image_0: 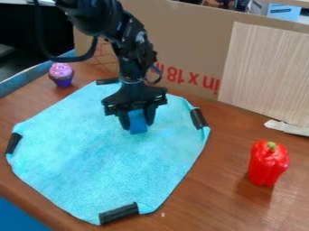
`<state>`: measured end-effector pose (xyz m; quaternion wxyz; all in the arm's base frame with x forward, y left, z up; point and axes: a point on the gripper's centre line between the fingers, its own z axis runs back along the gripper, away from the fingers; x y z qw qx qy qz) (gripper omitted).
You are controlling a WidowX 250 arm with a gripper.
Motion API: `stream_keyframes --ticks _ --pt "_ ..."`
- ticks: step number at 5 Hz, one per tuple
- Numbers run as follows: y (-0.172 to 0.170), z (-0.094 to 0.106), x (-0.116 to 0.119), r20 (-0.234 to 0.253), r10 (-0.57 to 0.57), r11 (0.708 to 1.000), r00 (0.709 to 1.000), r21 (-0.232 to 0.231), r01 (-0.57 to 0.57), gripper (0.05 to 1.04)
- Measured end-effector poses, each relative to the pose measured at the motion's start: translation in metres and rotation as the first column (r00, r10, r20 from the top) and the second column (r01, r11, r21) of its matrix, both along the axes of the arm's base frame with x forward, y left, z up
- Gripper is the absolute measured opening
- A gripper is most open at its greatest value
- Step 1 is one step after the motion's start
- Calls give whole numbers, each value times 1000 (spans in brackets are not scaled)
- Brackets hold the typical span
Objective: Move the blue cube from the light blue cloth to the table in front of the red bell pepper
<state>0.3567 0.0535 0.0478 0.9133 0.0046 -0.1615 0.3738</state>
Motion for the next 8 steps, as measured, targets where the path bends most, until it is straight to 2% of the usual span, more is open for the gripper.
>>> stream_keyframes --ticks 1,3,4,6,7,8 --pt "-16 23 -4 49 -84 996 995 3 84 570" --pt "-63 49 -30 103 -217 976 971 -6 219 570" --pt "-95 38 -57 46 -308 950 950 -25 310 570" --pt "-150 14 -105 -33 -456 890 890 -8 456 570" --pt "-161 14 -113 -18 -473 881 881 -2 473 570" --pt "-170 10 -120 -6 -481 877 877 2 481 640"
